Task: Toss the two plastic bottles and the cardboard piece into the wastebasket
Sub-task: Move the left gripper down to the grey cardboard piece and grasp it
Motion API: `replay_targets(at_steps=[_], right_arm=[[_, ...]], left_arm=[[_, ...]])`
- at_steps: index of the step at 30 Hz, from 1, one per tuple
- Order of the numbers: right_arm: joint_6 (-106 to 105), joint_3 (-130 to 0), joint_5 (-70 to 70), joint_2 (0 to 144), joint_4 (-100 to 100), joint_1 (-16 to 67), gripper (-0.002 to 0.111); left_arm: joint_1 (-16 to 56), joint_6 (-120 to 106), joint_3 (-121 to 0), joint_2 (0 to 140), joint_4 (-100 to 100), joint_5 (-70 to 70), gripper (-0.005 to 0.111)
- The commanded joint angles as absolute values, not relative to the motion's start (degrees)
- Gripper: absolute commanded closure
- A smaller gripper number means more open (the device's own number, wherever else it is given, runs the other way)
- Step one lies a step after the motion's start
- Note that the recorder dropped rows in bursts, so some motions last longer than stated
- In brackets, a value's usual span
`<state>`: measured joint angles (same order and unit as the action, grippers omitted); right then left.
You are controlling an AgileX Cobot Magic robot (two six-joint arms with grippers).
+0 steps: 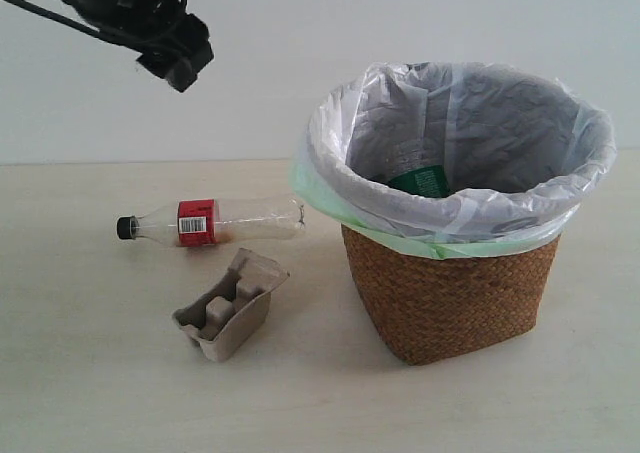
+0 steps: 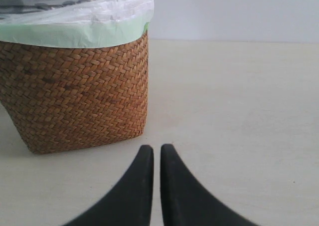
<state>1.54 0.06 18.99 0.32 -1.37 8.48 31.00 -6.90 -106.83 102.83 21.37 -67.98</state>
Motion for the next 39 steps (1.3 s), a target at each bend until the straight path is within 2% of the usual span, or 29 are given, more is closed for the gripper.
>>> replay_targets(at_steps=[1, 7, 15, 18, 30, 39], right_arm=[[1.3, 0.0, 18.4, 0.0, -1.8, 8.6, 0.106], [1.3, 0.0, 18.4, 0.0, -1.8, 8.6, 0.106], [1.3, 0.0, 18.4, 0.0, -1.8, 8.6, 0.106], [1.3, 0.0, 18.4, 0.0, -1.8, 8.6, 0.106], [1.3, 0.0, 18.4, 0.0, -1.8, 8.6, 0.106], [1.3, 0.0, 18.4, 0.0, -1.8, 8.6, 0.106]], left_arm=[[30.8, -5.3, -106.9, 102.7, 17.7, -70.0, 0.037], [29.9, -10.9, -106.9, 105.0, 3.7, -70.0, 0.032], [29.9, -11.6, -96.8, 107.6, 3.8, -70.0, 0.017], [29.9, -13.4, -92.1, 107.6, 3.6, -69.9, 0.016], [29.9, -21.0, -79.0, 107.6, -5.5, -53.9, 0.016], [29.9, -20.6, -76.0, 111.2, -5.2, -42.8, 0.016]])
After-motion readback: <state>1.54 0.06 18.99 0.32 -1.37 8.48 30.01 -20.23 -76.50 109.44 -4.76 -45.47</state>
